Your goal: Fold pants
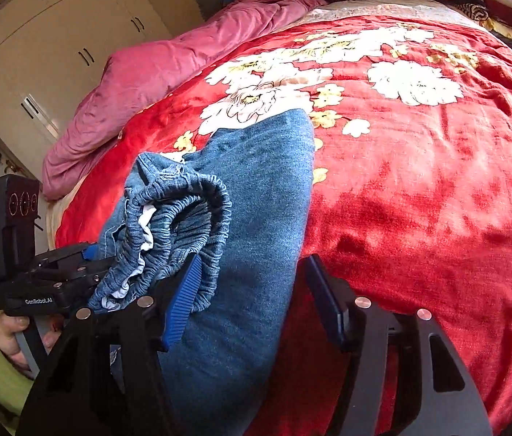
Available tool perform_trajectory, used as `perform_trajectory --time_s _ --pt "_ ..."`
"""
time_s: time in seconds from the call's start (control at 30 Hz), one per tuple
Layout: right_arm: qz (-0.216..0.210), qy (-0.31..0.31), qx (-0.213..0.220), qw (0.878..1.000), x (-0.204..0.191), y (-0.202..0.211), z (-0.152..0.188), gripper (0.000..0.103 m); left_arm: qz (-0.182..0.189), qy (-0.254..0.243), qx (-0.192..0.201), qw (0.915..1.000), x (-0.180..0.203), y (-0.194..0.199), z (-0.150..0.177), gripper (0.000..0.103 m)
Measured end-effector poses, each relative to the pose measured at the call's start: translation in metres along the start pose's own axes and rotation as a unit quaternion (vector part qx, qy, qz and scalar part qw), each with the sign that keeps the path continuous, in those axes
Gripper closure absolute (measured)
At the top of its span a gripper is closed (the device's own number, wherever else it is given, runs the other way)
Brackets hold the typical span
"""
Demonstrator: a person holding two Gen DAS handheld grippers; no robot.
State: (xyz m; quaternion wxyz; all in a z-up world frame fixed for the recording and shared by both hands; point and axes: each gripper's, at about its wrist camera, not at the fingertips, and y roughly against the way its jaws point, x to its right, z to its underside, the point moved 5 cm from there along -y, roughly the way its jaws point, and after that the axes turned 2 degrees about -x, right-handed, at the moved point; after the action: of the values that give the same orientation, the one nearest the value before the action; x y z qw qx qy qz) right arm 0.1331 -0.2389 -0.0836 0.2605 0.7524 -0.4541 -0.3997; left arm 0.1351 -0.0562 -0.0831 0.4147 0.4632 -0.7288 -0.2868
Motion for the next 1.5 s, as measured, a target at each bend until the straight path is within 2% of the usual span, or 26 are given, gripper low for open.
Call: perform_trajectory --time_s 0.03,0.1,0.13,0.33,0.47,0.6,0.73,1.0,1.5 --pt "-0.001 0.005 -0.001 1.000 -0.001 -0.001 -0.001 0.047 0.000 0.001 0.000 1.0000 0.000 -0.001 -0.001 0.043" --pt "-0.008 0.018 -0.005 1.000 -0.005 -0.004 -0.002 0.062 0.001 0.003 0.003 1.0000 0.001 -0.001 -0.001 0.043" --pt "-0.011 0.022 -0.008 1.000 -0.006 -0.005 -0.002 0.064 -0.001 0.002 0.004 1.0000 0.001 -0.001 -0.002 0.043" --pt "-0.019 0.021 -0.008 1.000 -0.004 -0.012 0.000 0.062 -0.012 -0.008 0.011 0.9998 0.006 -0.002 -0.002 0.059" --pt "-0.005 0.063 -0.010 0.998 -0.015 -0.012 0.002 0.062 -0.023 -0.024 0.017 0.9993 0.013 0.002 -0.002 0.065" --pt "-0.006 0.077 0.002 0.997 -0.026 -0.005 0.002 0.086 -0.021 -0.027 0.020 0.9992 0.016 0.009 -0.004 0.073" --pt "0.008 0.101 0.021 0.995 -0.042 0.007 0.000 0.088 -0.015 -0.027 0.023 0.9993 0.018 0.017 -0.008 0.078" --pt "0.012 0.120 0.047 0.992 -0.055 0.025 -0.019 0.088 -0.009 -0.030 0.044 0.9985 0.024 0.034 -0.024 0.078" --pt "0.016 0.131 0.075 0.988 -0.054 0.013 -0.074 0.088 -0.031 -0.038 0.069 0.9964 0.017 0.035 -0.078 0.078"
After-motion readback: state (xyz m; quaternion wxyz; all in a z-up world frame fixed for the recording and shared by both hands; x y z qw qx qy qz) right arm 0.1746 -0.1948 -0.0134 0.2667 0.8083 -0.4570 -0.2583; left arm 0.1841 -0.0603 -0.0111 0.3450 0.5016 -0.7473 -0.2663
